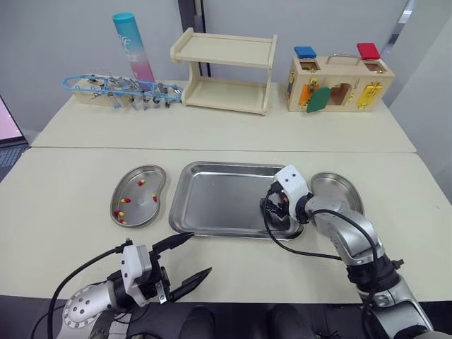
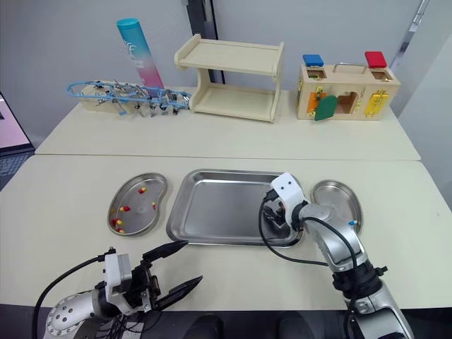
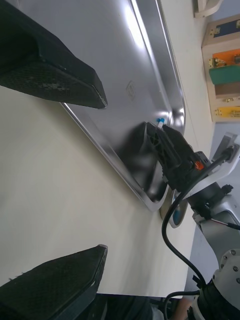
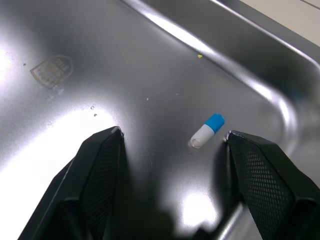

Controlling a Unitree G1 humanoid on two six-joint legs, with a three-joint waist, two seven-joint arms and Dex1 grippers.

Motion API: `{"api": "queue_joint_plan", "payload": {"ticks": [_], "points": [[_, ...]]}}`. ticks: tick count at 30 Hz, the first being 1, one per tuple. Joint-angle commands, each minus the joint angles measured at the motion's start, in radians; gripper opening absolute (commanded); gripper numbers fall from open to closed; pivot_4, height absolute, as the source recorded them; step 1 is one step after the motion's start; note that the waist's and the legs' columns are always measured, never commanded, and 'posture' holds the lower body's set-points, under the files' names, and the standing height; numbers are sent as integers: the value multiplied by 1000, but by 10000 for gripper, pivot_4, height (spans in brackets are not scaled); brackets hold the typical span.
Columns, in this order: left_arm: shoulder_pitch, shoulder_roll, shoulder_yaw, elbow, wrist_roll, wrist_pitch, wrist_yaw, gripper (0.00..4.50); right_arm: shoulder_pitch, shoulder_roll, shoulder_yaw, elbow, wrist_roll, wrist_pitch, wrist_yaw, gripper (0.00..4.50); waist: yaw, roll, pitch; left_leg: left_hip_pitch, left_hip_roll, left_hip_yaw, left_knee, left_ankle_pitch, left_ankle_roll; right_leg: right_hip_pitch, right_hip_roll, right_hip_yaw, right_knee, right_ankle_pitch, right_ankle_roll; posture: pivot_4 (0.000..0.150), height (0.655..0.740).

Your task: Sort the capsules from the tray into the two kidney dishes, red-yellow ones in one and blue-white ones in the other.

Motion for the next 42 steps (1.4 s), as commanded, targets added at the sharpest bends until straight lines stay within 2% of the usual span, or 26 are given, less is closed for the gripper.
{"api": "queue_joint_plan", "payload": {"ticks": [1,11,16,20,26,29,35,42], "points": [[6,0,-6,-21,-2,-15,5,45000,-1,3,6,28,-23,-23,-7,29835,0,0,0,0,0,0,0,0,0,0,0,0,0,0,0,1500,7400],[15,0,-11,-21,0,-20,10,45000,4,-16,57,24,-54,-77,39,1234,-1,0,0,0,0,0,0,0,0,0,0,0,0,0,0,1500,7400],[6,8,-17,-22,-11,-19,-12,45000,15,-22,47,-8,-47,-114,73,569,-1,0,0,0,0,0,0,0,0,0,0,0,0,0,0,1500,7400],[-28,26,-29,-46,-33,4,-34,45000,41,-52,-22,-111,-11,-100,107,569,2,0,0,0,0,0,0,0,0,0,0,0,0,0,0,1500,7400],[-123,46,-71,-76,-74,65,-67,45000,113,-192,-180,-277,62,8,169,569,4,0,1,-1,0,0,0,0,0,0,0,0,-1,0,0,1500,7400],[-196,45,-122,-79,-85,98,-98,45000,190,-311,-317,-351,99,75,212,569,7,0,1,-2,0,0,0,0,0,0,0,-1,-1,0,0,1500,7400],[-276,29,-158,-38,-80,114,-108,45000,305,-432,-431,-369,125,111,236,569,-3,1,1,-1,0,0,0,0,0,0,0,0,-1,0,0,1500,7400],[-290,19,-160,-30,-75,139,-92,45000,326,-448,-427,-358,161,132,236,569,-3,0,1,-1,0,0,0,0,0,0,0,1,-1,0,0,1500,7400]]}}
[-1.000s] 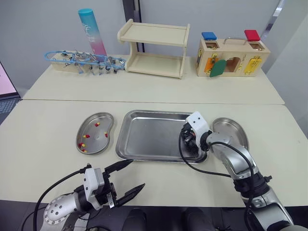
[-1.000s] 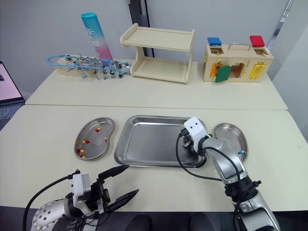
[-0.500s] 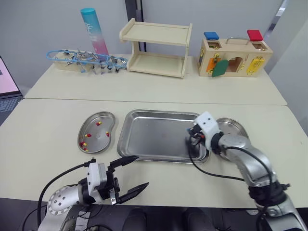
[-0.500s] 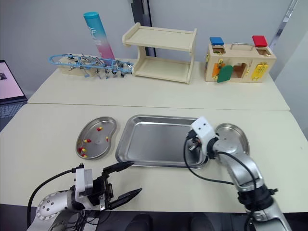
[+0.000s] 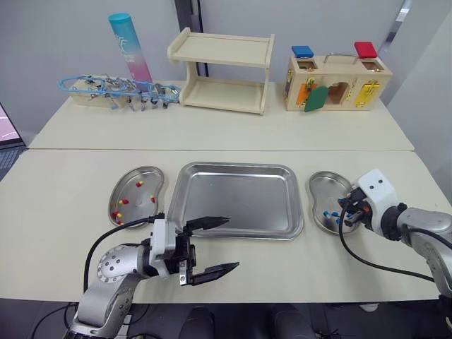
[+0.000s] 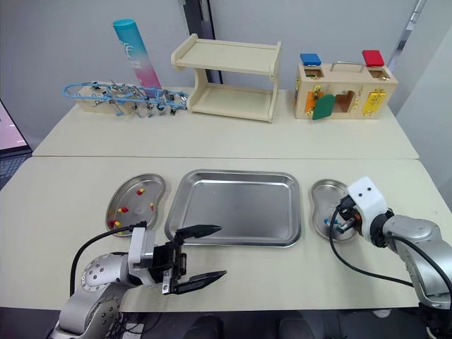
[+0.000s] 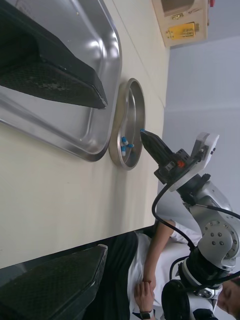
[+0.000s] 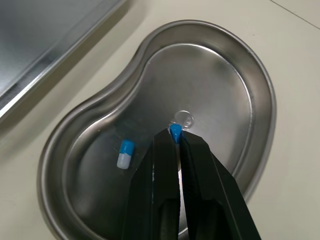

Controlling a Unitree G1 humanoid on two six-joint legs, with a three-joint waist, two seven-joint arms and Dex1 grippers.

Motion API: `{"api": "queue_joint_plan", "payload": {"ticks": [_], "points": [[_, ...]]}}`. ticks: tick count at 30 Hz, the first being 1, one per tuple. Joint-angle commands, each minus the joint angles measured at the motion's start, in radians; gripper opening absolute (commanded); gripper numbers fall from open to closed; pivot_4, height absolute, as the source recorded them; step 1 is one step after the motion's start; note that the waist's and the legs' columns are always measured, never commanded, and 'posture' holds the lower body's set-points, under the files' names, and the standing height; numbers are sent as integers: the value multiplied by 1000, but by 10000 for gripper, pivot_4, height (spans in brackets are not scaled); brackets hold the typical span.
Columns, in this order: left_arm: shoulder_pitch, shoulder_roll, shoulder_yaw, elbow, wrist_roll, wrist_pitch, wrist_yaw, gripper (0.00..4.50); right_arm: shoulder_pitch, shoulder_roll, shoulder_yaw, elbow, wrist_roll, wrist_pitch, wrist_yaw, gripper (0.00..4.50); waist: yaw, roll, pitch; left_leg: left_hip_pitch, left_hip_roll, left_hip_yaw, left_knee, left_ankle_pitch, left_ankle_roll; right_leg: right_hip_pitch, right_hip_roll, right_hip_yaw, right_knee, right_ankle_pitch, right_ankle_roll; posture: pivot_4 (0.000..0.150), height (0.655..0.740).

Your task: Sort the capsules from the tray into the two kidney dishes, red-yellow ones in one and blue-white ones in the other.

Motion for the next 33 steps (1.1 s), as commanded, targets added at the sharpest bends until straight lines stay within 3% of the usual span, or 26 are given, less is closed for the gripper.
{"api": "queue_joint_plan", "payload": {"ticks": [1,13,33], "points": [[-1,-5,-2,-21,-5,8,17,45000,9,-17,-19,-19,21,-2,7,3039,4,0,0,0,0,0,0,0,0,0,0,0,0,0,0,1500,7400],[11,3,7,-36,-7,16,36,45000,9,-36,-49,57,27,-87,25,37284,7,0,0,0,0,0,0,0,0,0,0,0,0,0,0,1500,7400],[-17,28,29,-65,-3,80,89,45000,70,-136,-88,79,45,-279,146,37284,8,0,0,0,0,0,0,0,0,0,0,0,0,0,0,1500,7400]]}}
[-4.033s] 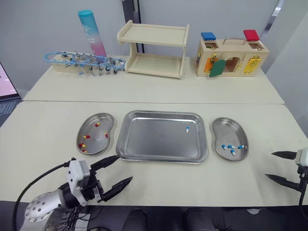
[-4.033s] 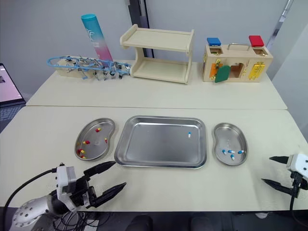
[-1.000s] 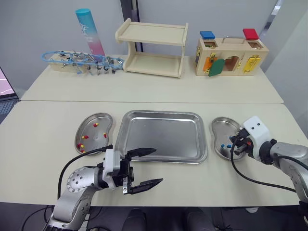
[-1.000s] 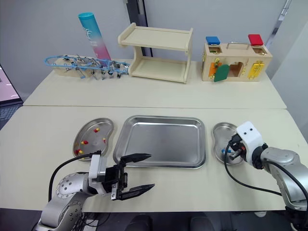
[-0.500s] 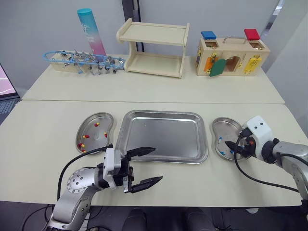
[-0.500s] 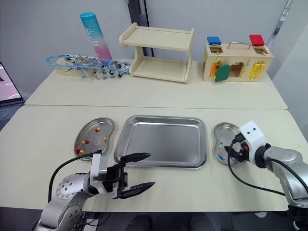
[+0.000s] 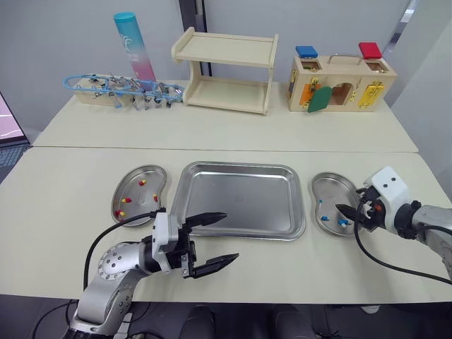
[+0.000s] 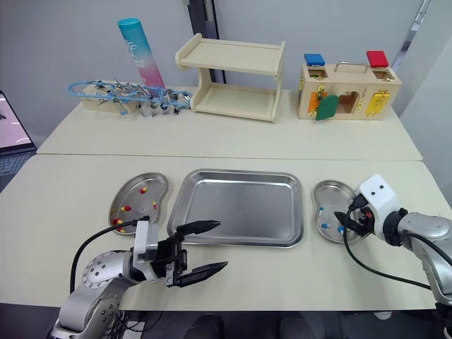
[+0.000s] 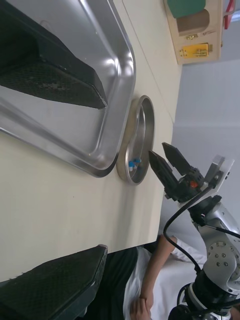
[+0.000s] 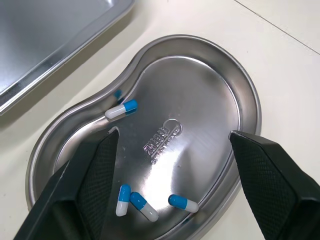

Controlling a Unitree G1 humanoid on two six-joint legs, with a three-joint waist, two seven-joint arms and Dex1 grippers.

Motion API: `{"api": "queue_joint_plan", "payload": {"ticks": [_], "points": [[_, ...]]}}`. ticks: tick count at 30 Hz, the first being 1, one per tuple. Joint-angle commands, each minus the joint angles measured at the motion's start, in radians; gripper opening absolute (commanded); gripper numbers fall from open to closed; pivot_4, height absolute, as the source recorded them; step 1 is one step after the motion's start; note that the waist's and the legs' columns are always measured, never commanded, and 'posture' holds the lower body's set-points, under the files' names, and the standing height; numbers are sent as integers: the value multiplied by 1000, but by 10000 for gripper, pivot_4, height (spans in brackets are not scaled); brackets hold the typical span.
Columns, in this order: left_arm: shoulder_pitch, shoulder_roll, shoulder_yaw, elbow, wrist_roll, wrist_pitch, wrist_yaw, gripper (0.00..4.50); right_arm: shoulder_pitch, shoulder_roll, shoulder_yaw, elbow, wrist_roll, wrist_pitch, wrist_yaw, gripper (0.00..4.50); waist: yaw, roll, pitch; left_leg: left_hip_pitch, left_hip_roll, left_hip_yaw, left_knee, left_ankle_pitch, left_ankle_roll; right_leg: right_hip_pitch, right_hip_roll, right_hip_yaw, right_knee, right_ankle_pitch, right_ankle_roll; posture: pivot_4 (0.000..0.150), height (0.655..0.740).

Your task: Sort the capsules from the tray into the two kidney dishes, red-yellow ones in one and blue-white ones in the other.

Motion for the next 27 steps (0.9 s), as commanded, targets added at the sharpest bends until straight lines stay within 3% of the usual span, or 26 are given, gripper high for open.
{"api": "queue_joint_plan", "payload": {"ticks": [1,5,12,18,22,25,27], "points": [[-2,21,24,-55,-3,21,29,45000,27,-48,-40,-17,0,-90,53,37284,0,0,0,0,0,0,0,0,0,0,0,0,0,0,0,1500,7400],[22,56,70,-88,-24,67,67,45000,72,-70,-99,21,6,-273,148,37284,-1,0,0,0,0,0,0,0,0,0,0,0,0,0,0,1500,7400],[144,145,385,-111,-74,155,200,45000,179,-147,-226,144,8,-624,391,37284,0,-1,0,2,0,0,0,0,0,2,0,0,0,0,0,1500,7400],[230,331,671,190,12,187,165,45000,159,-253,-246,395,14,-816,599,37284,-3,-1,1,3,0,1,0,0,0,3,0,0,0,0,0,1500,7400],[235,414,767,379,27,169,100,45000,100,-289,-214,520,7,-889,664,37284,-6,0,2,3,0,1,-1,0,0,2,0,0,-1,0,0,1500,7400],[241,474,801,505,89,141,85,45000,80,-322,-182,582,3,-891,724,43709,-7,0,3,3,0,1,-1,0,0,2,0,0,-1,0,0,1500,7400],[244,523,793,589,154,120,100,45000,56,-331,-162,622,-12,-925,735,44888,-7,0,3,3,0,1,-1,0,0,2,0,0,-1,0,0,1500,7400]]}}
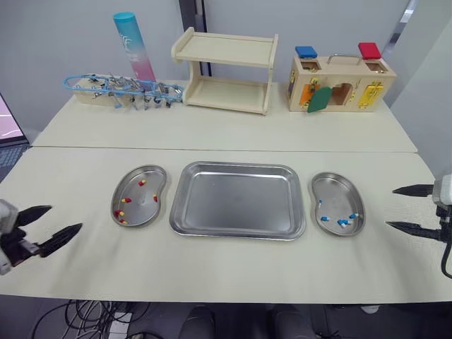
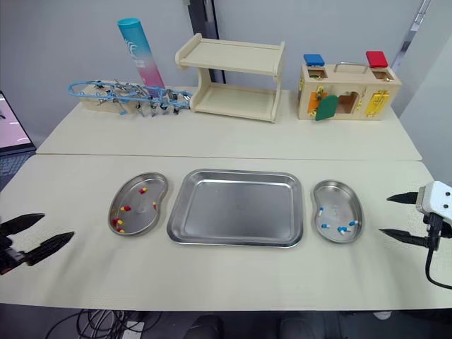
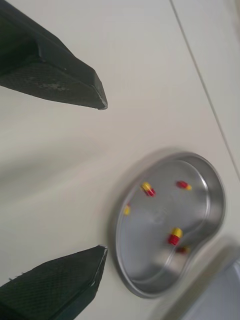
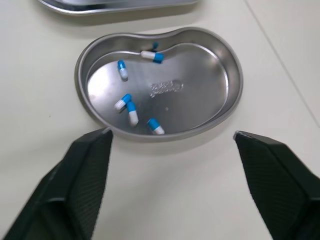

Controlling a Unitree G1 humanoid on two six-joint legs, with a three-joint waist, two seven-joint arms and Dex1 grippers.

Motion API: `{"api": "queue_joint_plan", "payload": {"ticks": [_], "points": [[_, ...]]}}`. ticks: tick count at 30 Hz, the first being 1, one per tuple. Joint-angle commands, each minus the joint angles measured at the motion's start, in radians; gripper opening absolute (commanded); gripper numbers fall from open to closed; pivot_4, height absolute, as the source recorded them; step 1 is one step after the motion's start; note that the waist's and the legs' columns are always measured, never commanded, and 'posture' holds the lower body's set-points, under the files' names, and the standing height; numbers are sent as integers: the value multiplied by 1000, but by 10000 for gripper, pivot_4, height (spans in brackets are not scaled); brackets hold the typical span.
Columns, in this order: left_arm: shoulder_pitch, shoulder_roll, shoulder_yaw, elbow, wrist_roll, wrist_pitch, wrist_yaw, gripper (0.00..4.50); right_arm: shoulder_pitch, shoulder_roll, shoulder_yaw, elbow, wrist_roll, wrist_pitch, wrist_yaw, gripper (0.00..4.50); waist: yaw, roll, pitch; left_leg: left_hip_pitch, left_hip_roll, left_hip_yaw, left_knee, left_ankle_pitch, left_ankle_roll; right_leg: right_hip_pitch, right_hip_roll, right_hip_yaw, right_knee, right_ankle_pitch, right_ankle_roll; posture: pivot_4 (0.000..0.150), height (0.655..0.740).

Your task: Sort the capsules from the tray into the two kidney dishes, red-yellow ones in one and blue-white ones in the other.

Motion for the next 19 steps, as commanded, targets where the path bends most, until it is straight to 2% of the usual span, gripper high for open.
{"api": "queue_joint_plan", "payload": {"ticks": [1,6,19], "points": [[-4,68,38,108,80,-41,4,45000,-39,-27,10,50,-12,-60,27,44888,-1,0,0,0,0,0,0,0,0,0,0,0,0,0,0,1500,7400],[-50,135,-13,206,144,5,25,45000,-106,-27,50,125,-37,-131,30,44888,-3,2,1,0,0,0,0,0,0,-1,0,0,1,0,0,1500,7400],[-128,125,-40,224,163,-2,-18,45000,-134,-17,93,178,-38,-175,31,44888,-11,3,2,-1,0,1,-1,0,0,-2,0,1,1,0,0,1500,7400]]}}
